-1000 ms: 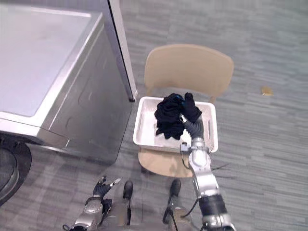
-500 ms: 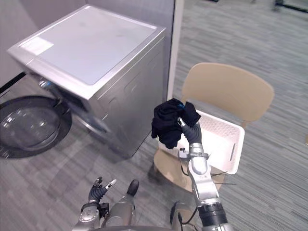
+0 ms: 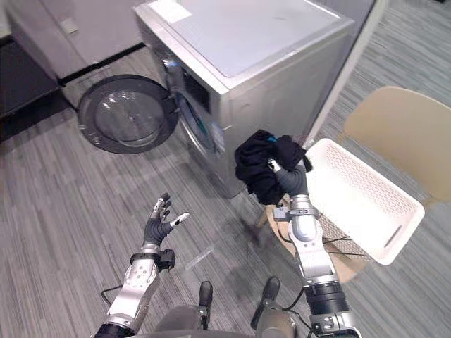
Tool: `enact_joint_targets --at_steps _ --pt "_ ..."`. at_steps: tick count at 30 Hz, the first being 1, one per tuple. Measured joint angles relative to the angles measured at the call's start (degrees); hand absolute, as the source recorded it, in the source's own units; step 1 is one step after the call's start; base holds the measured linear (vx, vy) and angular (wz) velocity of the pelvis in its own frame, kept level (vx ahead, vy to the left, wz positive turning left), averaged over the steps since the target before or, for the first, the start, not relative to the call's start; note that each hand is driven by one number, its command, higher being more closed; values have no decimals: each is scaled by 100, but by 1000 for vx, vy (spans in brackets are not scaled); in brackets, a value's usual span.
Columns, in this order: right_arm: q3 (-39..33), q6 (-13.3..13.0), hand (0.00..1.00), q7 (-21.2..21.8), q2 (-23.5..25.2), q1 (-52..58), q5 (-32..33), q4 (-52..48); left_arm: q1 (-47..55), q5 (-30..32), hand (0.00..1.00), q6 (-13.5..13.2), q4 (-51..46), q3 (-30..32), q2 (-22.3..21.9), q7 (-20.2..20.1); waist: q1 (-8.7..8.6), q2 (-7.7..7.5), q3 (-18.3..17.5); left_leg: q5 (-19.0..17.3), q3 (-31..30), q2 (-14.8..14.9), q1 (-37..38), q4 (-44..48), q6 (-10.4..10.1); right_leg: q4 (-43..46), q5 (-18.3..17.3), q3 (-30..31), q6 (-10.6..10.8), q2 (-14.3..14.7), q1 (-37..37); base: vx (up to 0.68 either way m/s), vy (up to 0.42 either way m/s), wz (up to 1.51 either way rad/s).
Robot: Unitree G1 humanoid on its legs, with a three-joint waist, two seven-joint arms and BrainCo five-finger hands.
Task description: Pick up the laundry basket with both hands and put the clothes into the washing machine.
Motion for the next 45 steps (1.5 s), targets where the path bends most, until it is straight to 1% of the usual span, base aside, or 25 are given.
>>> enact_joint_targets --at_steps 2,3,5,7,10,13,14,17,21,22,28,30,32,33,35,36,38,39,40,42,45 --pt "243 -20 100 87 6 -66 3 2 -108 136 0 -106 -115 -43 214 6 1 -47 -60 7 7 -51 -22 4 11 -188 128 24 23 -12 56 -25 94 -2" --pt "437 -20 100 179 12 -176 7 20 -298 178 0 -153 -119 -155 419 0 -3 -87 -83 22 7 -82 -75 6 33 -377 271 36 9 -4 81 -42 59 -6" --pt "694 -20 100 283 4 -284 39 81 -601 342 0 -161 -118 -366 584 -5 -5 -137 -135 61 0 -119 -146 8 62 -645 443 30 11 15 129 -40 43 -1" --pt "890 -19 100 432 -3 -424 95 168 -878 595 0 -180 -118 -607 625 -7 -16 -136 -139 97 -41 -143 -152 12 65 -761 543 17 -5 26 190 -9 18 6" --pt "1248 -17 100 546 0 -543 297 251 -1237 876 0 -208 -118 -1050 613 -12 -32 -149 -174 108 -184 -133 -143 65 50 -761 544 -43 -6 46 289 -2 10 19" --pt "1576 -18 100 642 59 -652 546 253 -1374 1036 0 -201 -118 -1161 625 17 -34 -152 -240 134 -268 -115 -156 63 15 -761 545 -71 -8 74 308 -17 1 12" --pt "1715 -19 100 664 126 -720 680 271 -1398 1057 100 -201 -118 -1214 647 38 -28 -173 -273 145 -284 -90 -150 64 2 -762 548 -70 -13 97 324 -26 -4 5" --pt "1935 -19 100 684 219 -894 1022 334 -1498 1145 100 -198 -111 -1248 767 143 -13 -244 -322 164 -310 -37 -152 56 -27 -763 565 -67 -43 154 329 -41 -6 3" --pt "2014 -44 100 691 278 -893 1440 418 -1575 1244 100 -197 -79 -1256 833 162 -24 -308 -370 189 -307 -17 -146 54 -57 -768 605 -43 -98 170 336 -51 13 0" --pt "2055 -85 0 691 275 -891 1502 504 -1575 1243 100 -194 -20 -1280 852 163 -29 -325 -396 204 -308 -12 -146 51 -57 -778 614 -42 -109 173 336 -52 22 -1" --pt "2121 -114 0 738 223 -880 1529 628 -1573 1222 100 -174 124 -1253 886 173 -34 -351 -422 245 -311 45 -148 4 -106 -791 623 -42 -155 203 336 -55 13 1" --pt "2089 -118 0 810 217 -821 1401 722 -1531 1210 100 -174 223 -1195 885 136 -28 -352 -460 246 -314 71 -148 3 -107 -792 618 -45 -167 218 335 0 0 0" --pt "1984 -133 0 801 215 -662 937 715 -1352 1172 100 -174 227 -1165 859 112 -35 -350 -498 247 -307 92 -149 1 -111 -792 606 -35 -179 237 334 -14 5 -3" --pt "1847 -149 0 787 214 -512 576 675 -1195 1162 100 -174 227 -1107 831 59 -35 -354 -507 245 -293 108 -150 -6 -110 -792 597 -16 -176 254 334 -33 11 -7" --pt "1673 -150 0 772 219 -309 162 663 -986 1158 100 -174 230 -918 694 -4 -36 -356 -508 245 -281 127 -146 -15 -110 -793 592 7 -177 276 334 -27 9 -7" --pt "1510 -149 0 714 206 -142 -146 660 -825 1153 100 -174 231 -790 591 -23 -30 -356 -508 244 -271 141 -141 -25 -110 -792 588 22 -179 292 334 -18 10 -5" --pt "1215 -149 0 607 198 83 -504 657 -611 1022 100 -175 234 -606 505 -39 -31 -356 -508 244 -269 156 -133 -37 -110 -792 584 25 -183 307 332 -6 5 -2" --pt "908 -145 0 516 166 280 -761 657 -435 907 100 -175 240 -400 443 -58 -32 -355 -508 244 -262 161 -123 -49 -110 -792 582 33 -185 315 331 3 12 -3" --pt "796 -140 0 477 144 357 -855 657 -371 831 100 -175 243 -322 420 -73 -32 -355 -508 244 -259 162 -118 -54 -110 -792 582 38 -186 316 331 11 25 -5" --pt "377 -85 0 358 -57 743 -1115 659 -75 488 100 -175 314 97 335 -95 -26 -355 -508 244 -222 164 -66 -105 -111 -791 581 79 -185 320 330 16 30 -9" --pt "135 -26 0 270 -136 1036 -1327 906 130 110 100 -149 608 509 316 -82 -42 -350 -506 243 -161 159 -20 -140 -113 -792 551 129 -215 367 331 13 36 -10"
